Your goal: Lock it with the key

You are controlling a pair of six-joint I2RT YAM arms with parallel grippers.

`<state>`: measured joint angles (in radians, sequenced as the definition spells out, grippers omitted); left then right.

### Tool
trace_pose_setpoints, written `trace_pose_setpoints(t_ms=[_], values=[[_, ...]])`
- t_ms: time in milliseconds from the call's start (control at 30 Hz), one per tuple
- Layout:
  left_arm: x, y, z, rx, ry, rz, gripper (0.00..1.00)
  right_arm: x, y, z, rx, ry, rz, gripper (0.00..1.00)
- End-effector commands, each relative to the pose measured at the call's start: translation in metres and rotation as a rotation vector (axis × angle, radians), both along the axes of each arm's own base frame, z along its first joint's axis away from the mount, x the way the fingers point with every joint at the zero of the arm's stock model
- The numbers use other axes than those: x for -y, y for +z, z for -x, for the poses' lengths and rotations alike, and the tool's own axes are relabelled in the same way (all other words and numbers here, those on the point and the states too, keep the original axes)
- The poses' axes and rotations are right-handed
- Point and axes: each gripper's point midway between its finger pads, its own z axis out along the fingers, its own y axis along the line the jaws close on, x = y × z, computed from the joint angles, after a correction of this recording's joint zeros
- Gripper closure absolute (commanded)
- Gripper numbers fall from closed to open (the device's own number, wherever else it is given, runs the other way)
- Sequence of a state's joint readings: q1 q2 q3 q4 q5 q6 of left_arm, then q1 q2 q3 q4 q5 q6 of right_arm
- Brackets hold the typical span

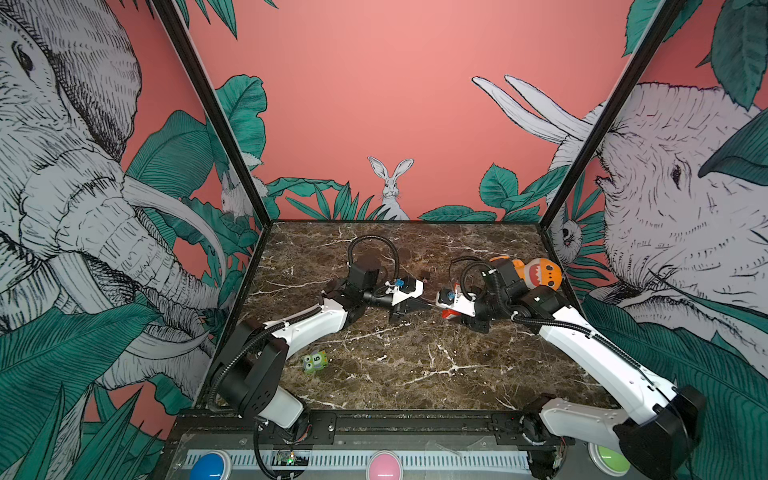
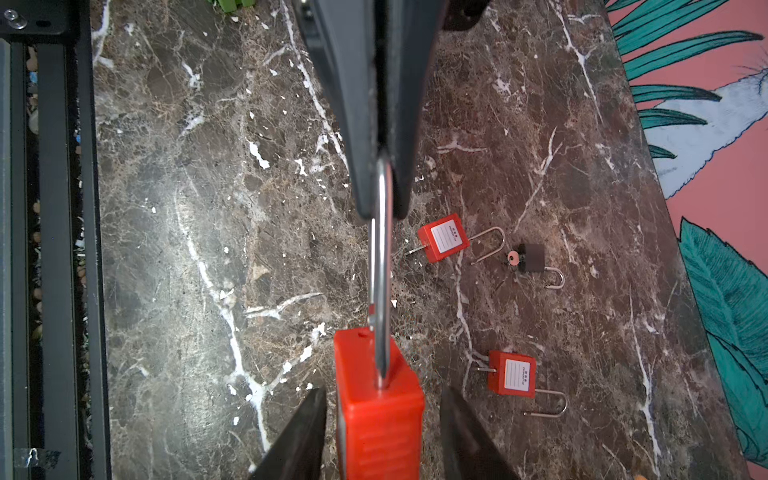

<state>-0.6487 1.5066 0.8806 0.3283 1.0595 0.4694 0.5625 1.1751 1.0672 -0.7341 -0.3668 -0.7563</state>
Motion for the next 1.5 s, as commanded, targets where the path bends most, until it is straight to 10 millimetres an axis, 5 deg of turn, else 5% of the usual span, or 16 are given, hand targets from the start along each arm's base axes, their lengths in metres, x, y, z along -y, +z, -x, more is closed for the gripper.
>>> trace_pose_setpoints(t_ms=[0, 733, 1467], values=[[-0.003, 0.012, 0.016, 0.045, -0.052, 0.033, 1.0, 0.0, 0.004, 0.001, 0.011, 0.015, -0.003, 0.57], [0.005, 0.011, 0.021, 0.102, -0.053, 0.041, 1.0, -0.008, 0.007, 0.022, -0.056, 0.117, -0.042, 0.91], [0.049, -0.009, 0.016, -0.011, -0.081, 0.026, 1.0, -0.047, 0.05, -0.018, 0.115, 0.161, -0.23, 0.96]])
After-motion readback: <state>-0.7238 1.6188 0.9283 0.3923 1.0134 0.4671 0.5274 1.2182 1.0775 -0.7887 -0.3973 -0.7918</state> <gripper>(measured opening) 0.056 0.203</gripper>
